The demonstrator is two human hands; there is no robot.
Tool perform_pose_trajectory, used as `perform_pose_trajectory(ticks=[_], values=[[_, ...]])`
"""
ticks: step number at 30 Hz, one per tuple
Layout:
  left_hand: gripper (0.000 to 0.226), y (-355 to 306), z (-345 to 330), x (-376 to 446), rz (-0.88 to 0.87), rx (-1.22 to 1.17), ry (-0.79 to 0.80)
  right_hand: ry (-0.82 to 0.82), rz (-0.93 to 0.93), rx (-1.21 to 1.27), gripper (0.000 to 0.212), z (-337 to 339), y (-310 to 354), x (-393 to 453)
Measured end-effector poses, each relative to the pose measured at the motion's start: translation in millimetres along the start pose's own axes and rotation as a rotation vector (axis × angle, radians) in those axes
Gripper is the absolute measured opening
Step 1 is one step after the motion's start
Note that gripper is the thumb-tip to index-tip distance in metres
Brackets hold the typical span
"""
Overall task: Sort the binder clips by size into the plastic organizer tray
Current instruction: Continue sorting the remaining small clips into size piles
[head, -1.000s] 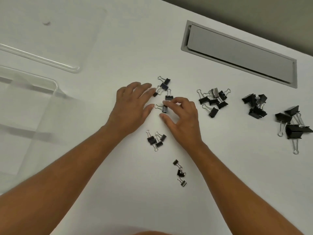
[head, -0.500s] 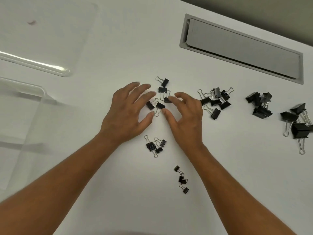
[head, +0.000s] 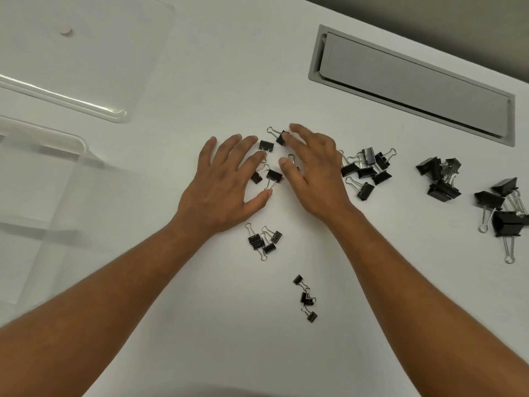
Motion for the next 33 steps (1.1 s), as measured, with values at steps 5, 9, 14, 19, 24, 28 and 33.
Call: perform_pose_trajectory(ticks=[5, 9, 14, 19, 24, 28, 33], values=[[0.071, 4, -1, -1, 0.027, -0.001, -0.025, -0.039, -0.008, 0.009, 0.043, 1, -9, 5], [0.069, 2, -3, -1, 0.012, 0.002, -0.042, -0.092, -0.066, 0.098, 0.042, -5, -17, -18], [0.064, 3, -2, -1, -0.022, 0.023, -0.057, -0.036, -0.110, 0.199, 0.042, -23, 1, -39], [0.064, 3, -3, -3, -0.017, 0.014, -0.092, -0.103, -0.138, 0.307, 0.039, -18, 13, -37], [0.069, 7, 0, -3, 0.068, 0.062, -0.108, 0.032, -0.042, 0.164, 0.049, -25, 21, -17], [0.065, 5, -1, -4, 0.041, 0.088, -0.099, 0.016, -0.039, 0.196, 0.041, -30, 28, -21], [0.059, 4, 4, -5, 0.040, 0.050, -0.118, -0.007, -0.229, 0.610, 0.037, 0, 15, -24]])
Point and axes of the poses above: each hand's wrist, its own x-axis towards the middle knuckle, its own z-axis out of the back of the hand, y = z × x, the point moved 6 cm from there along x, towards the middle knuckle, and after that the axes turned 14 degrees about -z, right-handed, at the moved point
